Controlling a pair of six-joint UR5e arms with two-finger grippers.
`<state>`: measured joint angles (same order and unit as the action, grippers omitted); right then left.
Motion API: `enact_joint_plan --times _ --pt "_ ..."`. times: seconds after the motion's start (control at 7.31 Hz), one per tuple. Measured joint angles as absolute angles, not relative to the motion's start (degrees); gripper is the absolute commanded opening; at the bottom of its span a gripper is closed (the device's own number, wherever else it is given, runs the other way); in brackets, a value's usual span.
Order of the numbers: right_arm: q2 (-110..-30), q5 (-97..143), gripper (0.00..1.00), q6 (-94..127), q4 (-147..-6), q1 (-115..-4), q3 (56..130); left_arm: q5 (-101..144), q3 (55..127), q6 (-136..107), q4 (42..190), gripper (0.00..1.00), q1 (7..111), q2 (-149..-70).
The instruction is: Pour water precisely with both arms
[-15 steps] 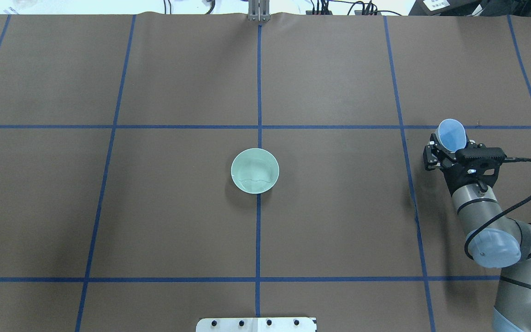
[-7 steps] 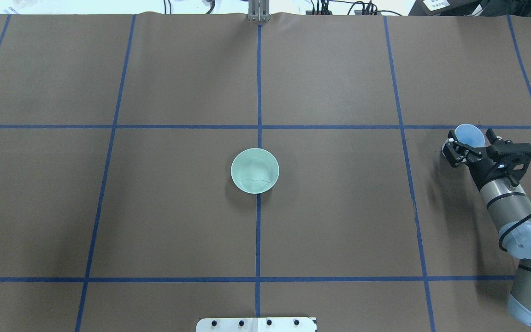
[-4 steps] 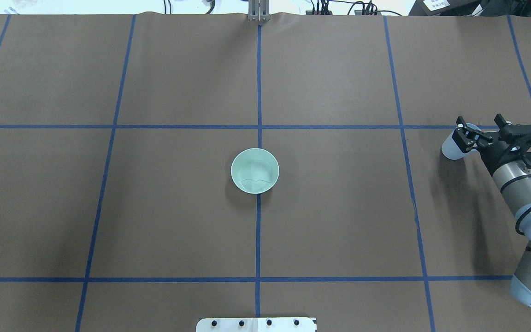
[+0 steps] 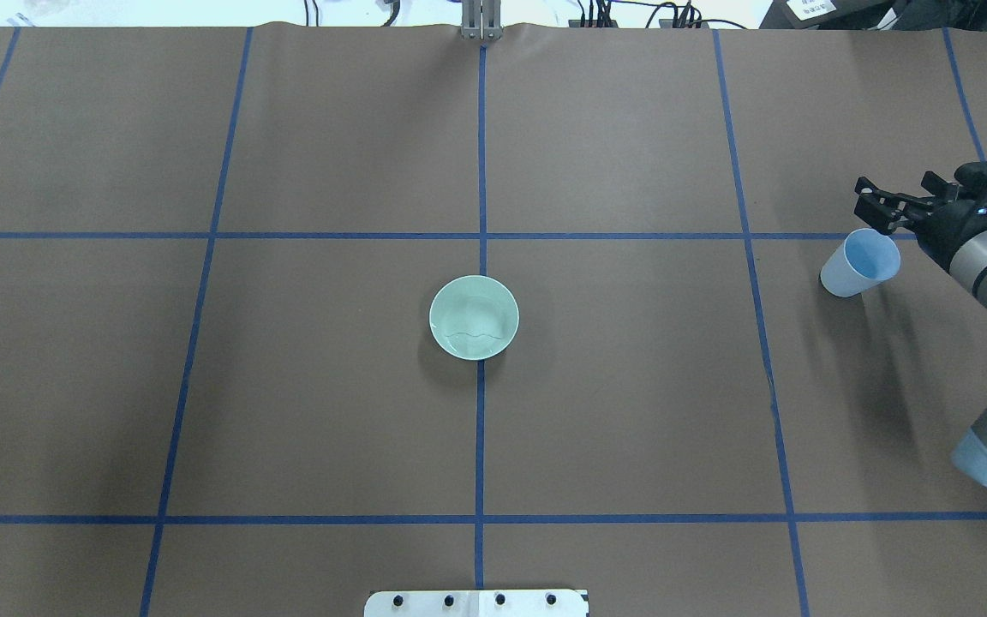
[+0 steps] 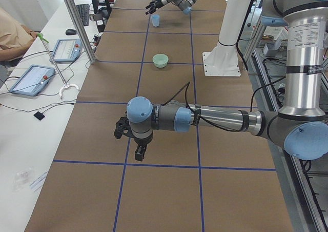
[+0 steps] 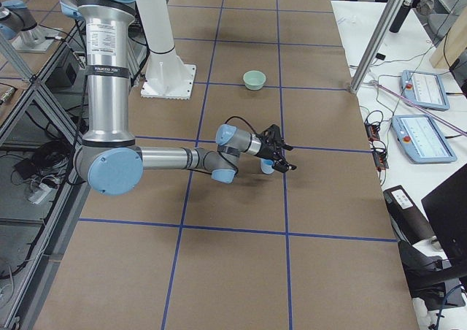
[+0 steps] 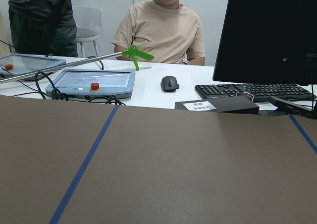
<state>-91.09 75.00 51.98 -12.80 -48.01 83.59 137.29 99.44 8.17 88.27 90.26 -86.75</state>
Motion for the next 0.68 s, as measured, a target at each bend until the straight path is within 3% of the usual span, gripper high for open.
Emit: enact_joint_plan --times 0.68 --pt "-89.86 118.21 1.0 31.52 -33.84 -75.47 83.74 137.36 100.13 7.74 88.05 1.0 90.25 -87.18"
